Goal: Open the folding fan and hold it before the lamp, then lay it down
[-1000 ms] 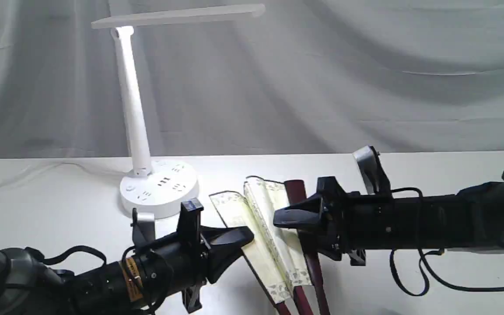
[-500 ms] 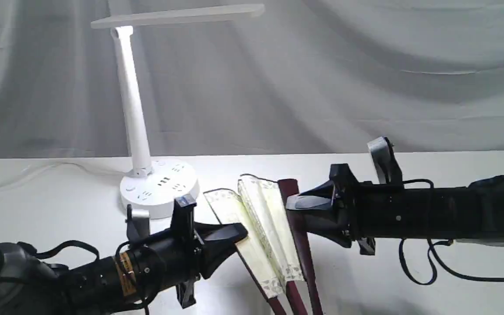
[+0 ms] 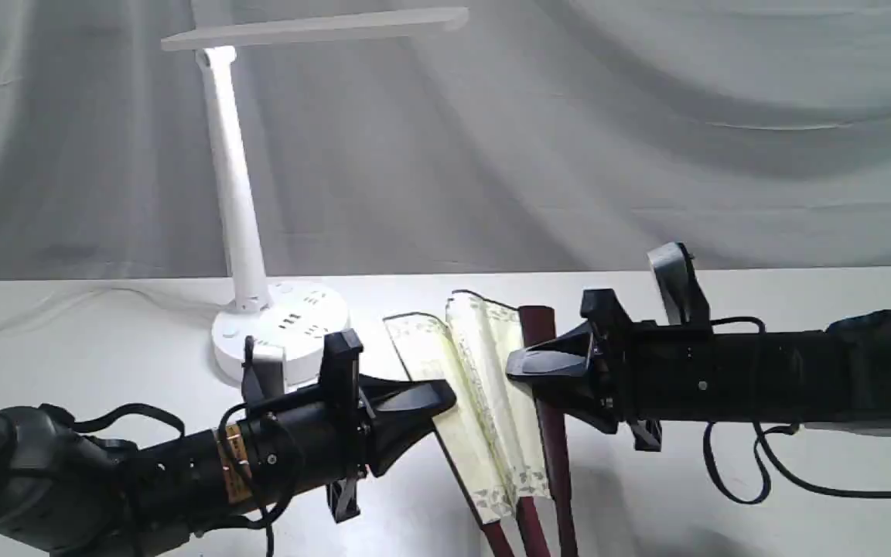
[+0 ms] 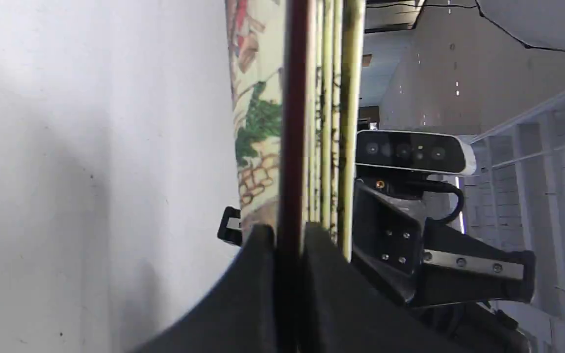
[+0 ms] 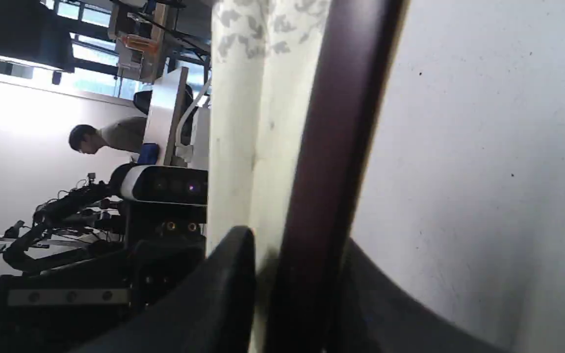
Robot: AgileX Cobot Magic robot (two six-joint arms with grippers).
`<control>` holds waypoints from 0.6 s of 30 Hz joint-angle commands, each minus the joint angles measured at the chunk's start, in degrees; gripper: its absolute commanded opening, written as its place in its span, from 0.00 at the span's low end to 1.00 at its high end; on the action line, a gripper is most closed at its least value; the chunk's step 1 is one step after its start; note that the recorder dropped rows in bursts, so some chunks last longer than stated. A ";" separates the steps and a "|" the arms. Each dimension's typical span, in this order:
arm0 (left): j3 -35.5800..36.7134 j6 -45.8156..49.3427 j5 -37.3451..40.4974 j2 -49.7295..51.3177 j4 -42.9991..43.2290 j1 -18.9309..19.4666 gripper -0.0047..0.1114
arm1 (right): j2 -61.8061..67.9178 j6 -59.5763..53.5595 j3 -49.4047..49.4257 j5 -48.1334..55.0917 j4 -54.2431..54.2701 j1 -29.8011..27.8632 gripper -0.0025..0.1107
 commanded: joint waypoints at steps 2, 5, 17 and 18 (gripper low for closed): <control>-0.22 0.14 -0.93 -0.66 -0.07 0.14 0.04 | -0.21 -0.07 -0.35 0.81 0.15 -0.15 0.16; -0.22 0.60 -0.93 -0.66 -0.55 0.14 0.04 | -0.21 -0.07 -0.35 0.81 0.15 -0.15 0.11; -0.22 -0.48 -0.93 -0.74 -5.60 0.14 0.04 | -0.21 -0.07 -0.35 0.81 0.15 -0.19 0.02; -0.22 -0.51 -0.93 -0.74 -6.42 0.14 0.04 | -0.21 -0.07 -0.35 0.81 0.15 -0.19 0.02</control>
